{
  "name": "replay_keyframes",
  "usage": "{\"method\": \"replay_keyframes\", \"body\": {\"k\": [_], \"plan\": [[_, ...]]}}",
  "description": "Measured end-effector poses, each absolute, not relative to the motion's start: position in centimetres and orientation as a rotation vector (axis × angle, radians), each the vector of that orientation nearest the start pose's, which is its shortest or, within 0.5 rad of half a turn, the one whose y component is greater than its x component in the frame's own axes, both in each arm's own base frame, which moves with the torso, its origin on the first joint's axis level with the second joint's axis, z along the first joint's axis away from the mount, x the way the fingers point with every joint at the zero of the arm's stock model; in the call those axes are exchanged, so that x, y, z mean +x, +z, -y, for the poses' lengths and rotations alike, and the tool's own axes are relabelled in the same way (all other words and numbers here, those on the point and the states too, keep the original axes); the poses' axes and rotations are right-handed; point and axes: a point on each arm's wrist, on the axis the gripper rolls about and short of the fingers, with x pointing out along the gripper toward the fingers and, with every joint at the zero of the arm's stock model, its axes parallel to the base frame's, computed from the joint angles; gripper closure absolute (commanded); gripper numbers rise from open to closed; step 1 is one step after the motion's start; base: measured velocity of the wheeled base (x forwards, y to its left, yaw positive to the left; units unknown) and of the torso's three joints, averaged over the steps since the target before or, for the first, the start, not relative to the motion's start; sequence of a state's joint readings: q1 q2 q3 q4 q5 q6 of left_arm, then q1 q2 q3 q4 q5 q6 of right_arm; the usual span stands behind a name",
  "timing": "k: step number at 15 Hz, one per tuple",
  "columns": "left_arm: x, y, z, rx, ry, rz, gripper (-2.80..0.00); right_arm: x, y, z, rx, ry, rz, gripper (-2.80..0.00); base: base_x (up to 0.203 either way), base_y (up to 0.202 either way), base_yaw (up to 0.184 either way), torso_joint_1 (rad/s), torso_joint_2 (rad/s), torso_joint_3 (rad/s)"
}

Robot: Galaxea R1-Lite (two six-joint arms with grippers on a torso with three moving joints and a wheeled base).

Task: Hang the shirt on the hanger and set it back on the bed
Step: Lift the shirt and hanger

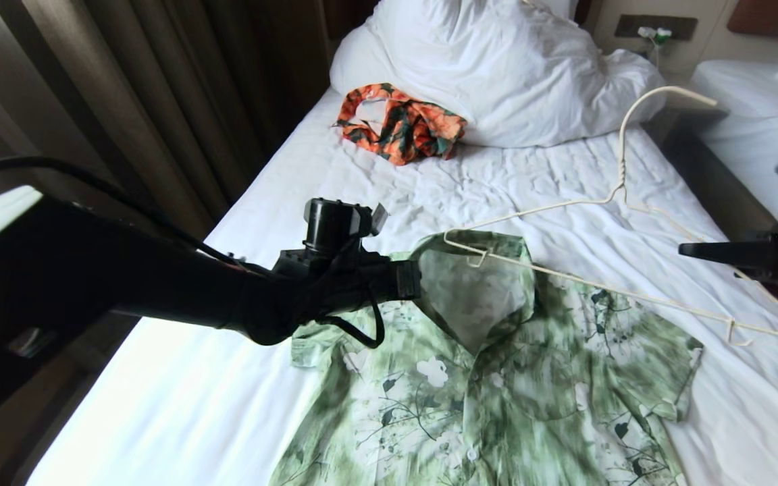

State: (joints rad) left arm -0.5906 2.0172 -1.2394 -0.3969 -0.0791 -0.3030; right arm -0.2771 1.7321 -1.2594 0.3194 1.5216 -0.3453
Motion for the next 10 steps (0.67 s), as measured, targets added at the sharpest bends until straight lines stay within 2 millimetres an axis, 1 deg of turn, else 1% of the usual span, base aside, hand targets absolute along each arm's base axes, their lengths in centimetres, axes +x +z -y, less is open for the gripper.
{"method": "replay_keyframes", "body": {"k": [3, 7, 10], "plan": [[31.4, 18.5, 21.0, -0.179, -0.561, -0.473, 0.0, 28.2, 22.8, 4.4, 0.355, 1.272, -0.317, 0.0, 0.0, 0.0, 0.0, 0.0, 0.0, 0.0], [28.7, 21.3, 19.5, -0.171, -0.553, -0.466, 0.0, 27.7, 22.7, 3.9, 0.358, 1.285, -0.324, 0.0, 0.0, 0.0, 0.0, 0.0, 0.0, 0.0], [27.6, 22.9, 18.9, -0.167, -0.543, -0.441, 0.0, 27.8, 22.2, 3.1, 0.371, 1.312, -0.344, 0.0, 0.0, 0.0, 0.0, 0.0, 0.0, 0.0]]}}
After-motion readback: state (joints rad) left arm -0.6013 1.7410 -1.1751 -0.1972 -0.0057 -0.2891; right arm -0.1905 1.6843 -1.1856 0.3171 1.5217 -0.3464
